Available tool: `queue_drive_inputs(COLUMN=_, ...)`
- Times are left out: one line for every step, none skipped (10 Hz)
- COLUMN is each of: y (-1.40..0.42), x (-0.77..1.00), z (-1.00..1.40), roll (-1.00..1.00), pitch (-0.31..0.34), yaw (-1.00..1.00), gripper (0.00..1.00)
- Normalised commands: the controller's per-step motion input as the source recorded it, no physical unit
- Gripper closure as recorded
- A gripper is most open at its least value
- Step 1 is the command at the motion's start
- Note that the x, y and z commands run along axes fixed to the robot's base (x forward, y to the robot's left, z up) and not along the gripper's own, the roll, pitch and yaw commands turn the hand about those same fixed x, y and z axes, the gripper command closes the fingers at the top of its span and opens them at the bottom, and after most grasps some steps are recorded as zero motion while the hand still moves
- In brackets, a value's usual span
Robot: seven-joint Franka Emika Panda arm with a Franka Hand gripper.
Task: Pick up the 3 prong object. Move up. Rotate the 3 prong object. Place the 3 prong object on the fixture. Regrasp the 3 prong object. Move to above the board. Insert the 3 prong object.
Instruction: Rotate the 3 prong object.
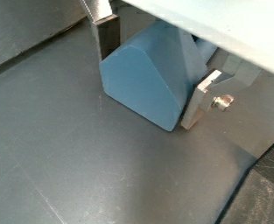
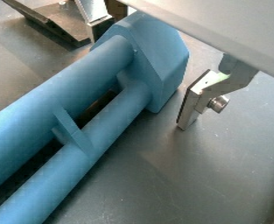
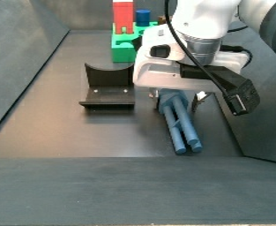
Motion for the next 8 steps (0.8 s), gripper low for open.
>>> queue_drive_inputs(y=-0.01, x=0.04, z=-0.17, roll=0.22, pitch=-0.007, yaw=0.01, gripper=0.0)
queue_drive_inputs(y=-0.01, x=0.04, z=-0.17, roll=0.22, pitch=-0.007, yaw=0.01, gripper=0.0)
queue_drive_inputs(y=-0.01, x=0.04, z=-0.17, roll=0.22, pitch=-0.007, yaw=0.01, gripper=0.0)
queue_drive_inputs(y=-0.01, x=0.04, z=-0.17, roll=0.22, pitch=-0.007, yaw=0.01, gripper=0.0)
queue_drive_inputs(y=-0.01, x=0.04, z=-0.17, roll=0.22, pitch=-0.007, yaw=0.01, gripper=0.0)
queue_drive_inputs(y=-0.01, x=0.04, z=-0.17, roll=0.22, pitch=-0.007, yaw=0.01, gripper=0.0)
queue_drive_inputs(y=-0.01, x=0.04, z=-0.17, roll=0.22, pitch=-0.007, yaw=0.01, gripper=0.0)
queue_drive_inputs(y=-0.01, x=0.04, z=-0.17, roll=0.22, pitch=-0.007, yaw=0.01, gripper=0.0)
